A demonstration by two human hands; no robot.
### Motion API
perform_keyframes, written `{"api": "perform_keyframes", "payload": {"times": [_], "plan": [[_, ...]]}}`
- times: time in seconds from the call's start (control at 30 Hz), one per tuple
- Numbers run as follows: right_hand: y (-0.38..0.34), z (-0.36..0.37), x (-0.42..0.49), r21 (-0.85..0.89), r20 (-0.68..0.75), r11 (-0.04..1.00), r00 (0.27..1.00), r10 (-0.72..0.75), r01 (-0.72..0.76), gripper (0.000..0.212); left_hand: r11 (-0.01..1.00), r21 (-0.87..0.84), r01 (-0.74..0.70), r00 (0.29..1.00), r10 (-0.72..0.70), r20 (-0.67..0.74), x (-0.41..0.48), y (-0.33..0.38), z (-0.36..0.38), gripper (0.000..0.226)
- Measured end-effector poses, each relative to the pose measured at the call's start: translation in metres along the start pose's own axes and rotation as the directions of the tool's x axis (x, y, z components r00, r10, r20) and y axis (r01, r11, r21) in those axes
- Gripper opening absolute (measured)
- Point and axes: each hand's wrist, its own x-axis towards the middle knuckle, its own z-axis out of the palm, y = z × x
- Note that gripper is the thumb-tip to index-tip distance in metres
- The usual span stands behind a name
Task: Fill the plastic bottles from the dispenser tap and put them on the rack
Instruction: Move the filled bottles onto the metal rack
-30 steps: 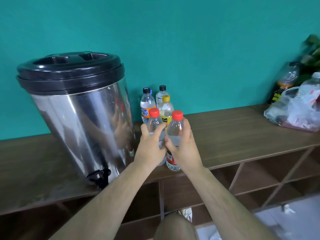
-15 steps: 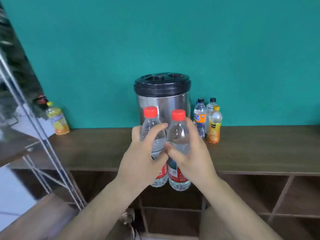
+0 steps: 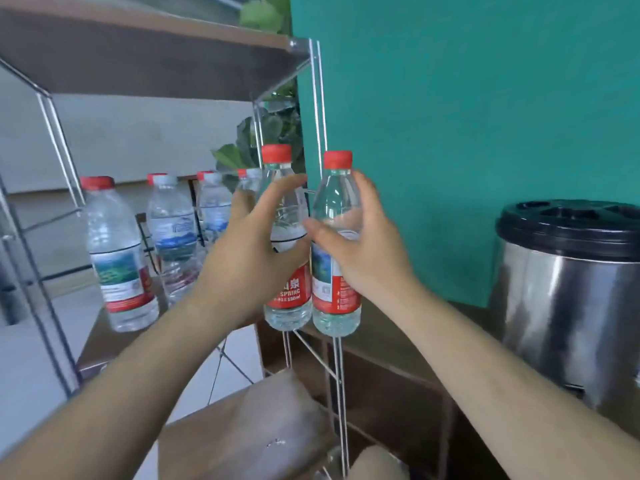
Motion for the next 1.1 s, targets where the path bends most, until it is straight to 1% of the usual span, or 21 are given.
{"api": "perform_keyframes", "payload": {"times": [0.13, 0.3, 0.43, 0.5, 0.63, 0.73, 0.9, 1.03, 1.07, 1.1], "plan": [[0.003, 0.050, 0.044, 0.033, 0.078, 0.999, 0.997, -0.016, 0.013, 0.076, 0.992, 0.063, 0.111, 0.993, -0.108, -0.042, 0.021, -0.046, -0.010, 0.073], [0.031, 0.089, 0.079, 0.009, 0.166, 1.000, 0.986, 0.012, -0.014, 0.078, 0.964, 0.167, 0.209, 0.978, -0.211, -0.006, 0.039, -0.085, 0.003, 0.076], [0.054, 0.112, 0.093, -0.027, 0.180, 0.999, 0.983, 0.047, -0.043, 0.079, 0.940, 0.216, 0.264, 0.963, -0.270, -0.003, 0.049, -0.102, 0.013, 0.077], [0.064, 0.121, 0.097, -0.038, 0.172, 0.998, 0.983, 0.058, -0.052, 0.079, 0.921, 0.272, 0.277, 0.958, -0.288, 0.000, 0.055, -0.109, 0.018, 0.078], [0.078, 0.129, 0.103, -0.038, 0.193, 0.994, 0.975, 0.112, -0.107, 0.094, 0.875, 0.354, 0.330, 0.936, -0.351, -0.004, 0.063, -0.117, 0.027, 0.080], [0.084, 0.132, 0.101, -0.093, 0.226, 0.992, 0.969, 0.101, -0.082, 0.102, 0.868, 0.365, 0.336, 0.934, -0.358, -0.007, 0.064, -0.119, 0.030, 0.081], [0.083, 0.135, 0.094, -0.200, 0.240, 0.979, 0.966, 0.099, -0.051, 0.104, 0.880, 0.348, 0.324, 0.939, -0.342, -0.010, 0.060, -0.115, 0.031, 0.079], [0.068, 0.121, 0.074, -0.346, 0.253, 0.938, 0.965, 0.072, 0.021, 0.092, 0.881, 0.345, 0.323, 0.943, -0.331, -0.039, 0.046, -0.107, 0.031, 0.079], [0.062, 0.115, 0.066, -0.372, 0.257, 0.927, 0.965, 0.056, 0.045, 0.086, 0.891, 0.343, 0.296, 0.954, -0.294, -0.060, 0.040, -0.103, 0.031, 0.078], [0.056, 0.108, 0.056, -0.389, 0.255, 0.919, 0.966, 0.036, 0.068, 0.079, 0.912, 0.332, 0.242, 0.970, -0.227, -0.084, 0.035, -0.097, 0.031, 0.075]]}}
